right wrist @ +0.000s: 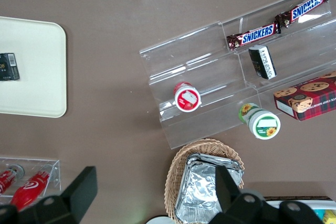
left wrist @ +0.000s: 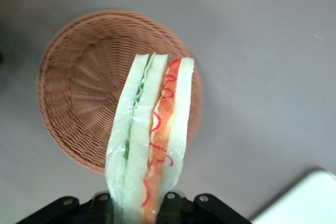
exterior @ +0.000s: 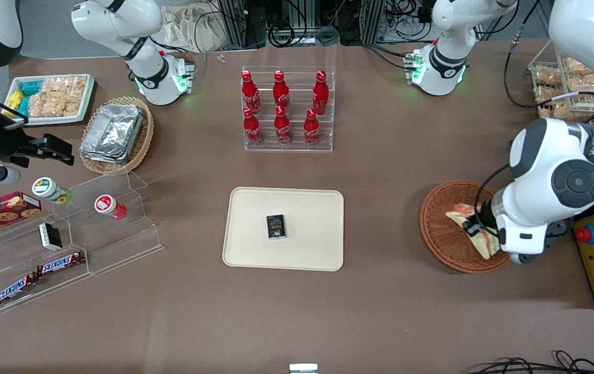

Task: Place sandwich from basket to tray
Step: 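Carry the sandwich over to the cream tray with the left gripper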

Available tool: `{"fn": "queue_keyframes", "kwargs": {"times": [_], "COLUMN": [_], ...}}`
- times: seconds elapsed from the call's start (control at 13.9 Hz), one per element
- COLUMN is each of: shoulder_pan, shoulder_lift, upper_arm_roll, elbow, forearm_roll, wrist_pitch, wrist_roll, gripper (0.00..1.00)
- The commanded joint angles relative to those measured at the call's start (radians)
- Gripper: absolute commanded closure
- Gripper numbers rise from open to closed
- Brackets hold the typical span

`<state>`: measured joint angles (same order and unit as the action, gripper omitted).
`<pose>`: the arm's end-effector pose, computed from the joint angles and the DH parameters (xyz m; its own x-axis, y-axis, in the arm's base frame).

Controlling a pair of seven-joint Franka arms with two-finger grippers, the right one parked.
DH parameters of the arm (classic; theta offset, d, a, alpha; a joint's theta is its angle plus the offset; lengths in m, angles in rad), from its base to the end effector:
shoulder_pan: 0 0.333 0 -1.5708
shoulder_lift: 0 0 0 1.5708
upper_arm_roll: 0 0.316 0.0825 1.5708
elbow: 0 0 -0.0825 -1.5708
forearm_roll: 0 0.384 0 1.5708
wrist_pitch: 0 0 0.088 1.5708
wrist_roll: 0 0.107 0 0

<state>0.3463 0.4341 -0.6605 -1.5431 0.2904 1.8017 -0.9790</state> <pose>0.6458 -0.1227 0.4363 0.8122 0.5824 -0.0326 0.5791 -0.8118 -0.0756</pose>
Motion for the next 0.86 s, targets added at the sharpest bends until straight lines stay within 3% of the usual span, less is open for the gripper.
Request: {"fn": "queue_keyframes", "kwargs": {"times": [0.0,0.22,0.43,0.65,0.79], "shoulder_pan": [-0.077,-0.237,-0.337,-0.435,-0.493], "shoulder_lift": [0.041,0.138,0.247,0.354,0.431], "upper_arm_roll": [-0.045,-0.04,-0.036,-0.025,0.004], "elbow": [0.066,0.178,0.268,0.3,0.36], "forearm_roll": [0.006,0.013,0.015,0.128,0.153], "wrist_pitch": [-0.03,-0.051,-0.064,-0.01,0.016], "wrist_roll": [0.038,0.24,0.279,0.272,0.263], "gripper": [1.0,1.0,1.0,1.0,1.0]}}
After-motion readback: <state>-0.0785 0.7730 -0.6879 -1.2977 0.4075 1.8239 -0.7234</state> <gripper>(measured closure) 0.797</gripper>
